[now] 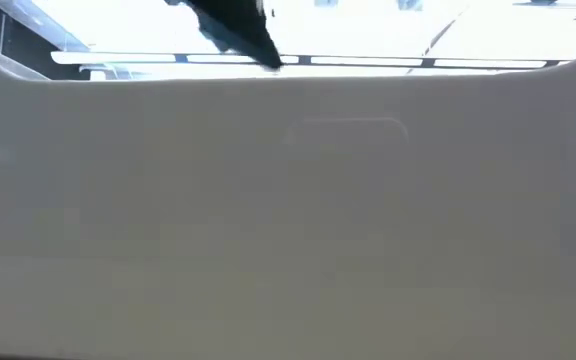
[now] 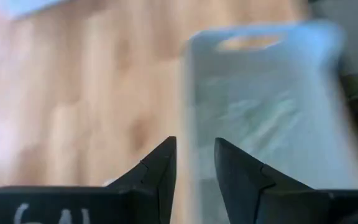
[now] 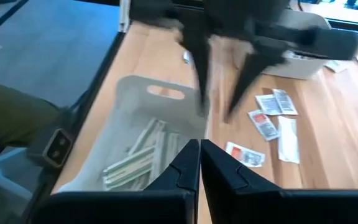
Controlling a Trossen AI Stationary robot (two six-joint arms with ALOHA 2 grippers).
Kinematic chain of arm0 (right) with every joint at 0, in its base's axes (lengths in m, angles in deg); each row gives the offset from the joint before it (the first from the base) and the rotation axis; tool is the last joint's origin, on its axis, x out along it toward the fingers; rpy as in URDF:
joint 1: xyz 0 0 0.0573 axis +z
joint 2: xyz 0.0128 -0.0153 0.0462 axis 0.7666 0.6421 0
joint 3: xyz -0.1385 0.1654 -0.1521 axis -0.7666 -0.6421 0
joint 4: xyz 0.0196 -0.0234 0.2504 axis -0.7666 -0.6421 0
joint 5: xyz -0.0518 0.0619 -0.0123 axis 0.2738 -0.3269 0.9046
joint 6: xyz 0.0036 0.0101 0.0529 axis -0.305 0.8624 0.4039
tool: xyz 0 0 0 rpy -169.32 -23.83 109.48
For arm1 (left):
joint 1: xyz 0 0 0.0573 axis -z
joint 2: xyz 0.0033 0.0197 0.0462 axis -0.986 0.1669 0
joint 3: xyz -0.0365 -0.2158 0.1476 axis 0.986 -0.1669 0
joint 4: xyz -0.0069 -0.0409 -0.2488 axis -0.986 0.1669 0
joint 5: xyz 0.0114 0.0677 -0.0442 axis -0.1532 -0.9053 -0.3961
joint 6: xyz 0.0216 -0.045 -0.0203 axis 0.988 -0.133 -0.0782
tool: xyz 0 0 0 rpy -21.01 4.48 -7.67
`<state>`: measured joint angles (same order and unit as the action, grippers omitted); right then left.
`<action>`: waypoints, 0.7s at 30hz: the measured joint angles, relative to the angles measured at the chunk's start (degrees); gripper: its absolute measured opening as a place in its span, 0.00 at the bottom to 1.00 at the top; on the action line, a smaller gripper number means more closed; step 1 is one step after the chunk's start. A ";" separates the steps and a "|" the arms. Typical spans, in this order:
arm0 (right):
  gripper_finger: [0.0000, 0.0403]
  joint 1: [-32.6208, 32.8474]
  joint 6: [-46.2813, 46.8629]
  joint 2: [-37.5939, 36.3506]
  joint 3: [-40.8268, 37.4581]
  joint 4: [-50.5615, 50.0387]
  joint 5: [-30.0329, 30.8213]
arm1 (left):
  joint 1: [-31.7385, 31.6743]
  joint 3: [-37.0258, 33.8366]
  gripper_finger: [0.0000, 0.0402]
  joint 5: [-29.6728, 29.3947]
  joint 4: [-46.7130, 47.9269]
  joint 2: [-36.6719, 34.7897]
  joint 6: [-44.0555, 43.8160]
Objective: Pick & Place First Aid Supplies
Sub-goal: Put the green bandage pack into the bottom gray bin
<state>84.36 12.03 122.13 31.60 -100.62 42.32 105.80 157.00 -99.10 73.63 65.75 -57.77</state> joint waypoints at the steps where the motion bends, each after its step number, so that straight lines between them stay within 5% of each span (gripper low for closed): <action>1: 0.02 -0.39 -0.01 0.00 0.00 0.01 -0.09 | -1.04 -0.14 0.26 -0.44 1.39 0.00 -0.29; 10: 0.03 -4.14 -1.26 -0.02 0.00 -0.58 -3.15 | -12.27 -7.40 0.26 -0.64 4.36 0.11 -5.88; 21: 0.04 -8.66 -1.16 -0.02 0.00 -2.13 -5.43 | -22.03 -16.76 0.26 6.36 4.66 0.09 -14.86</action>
<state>75.70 10.87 122.11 31.60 -102.75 36.90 83.76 140.24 -92.73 78.29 65.84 -72.62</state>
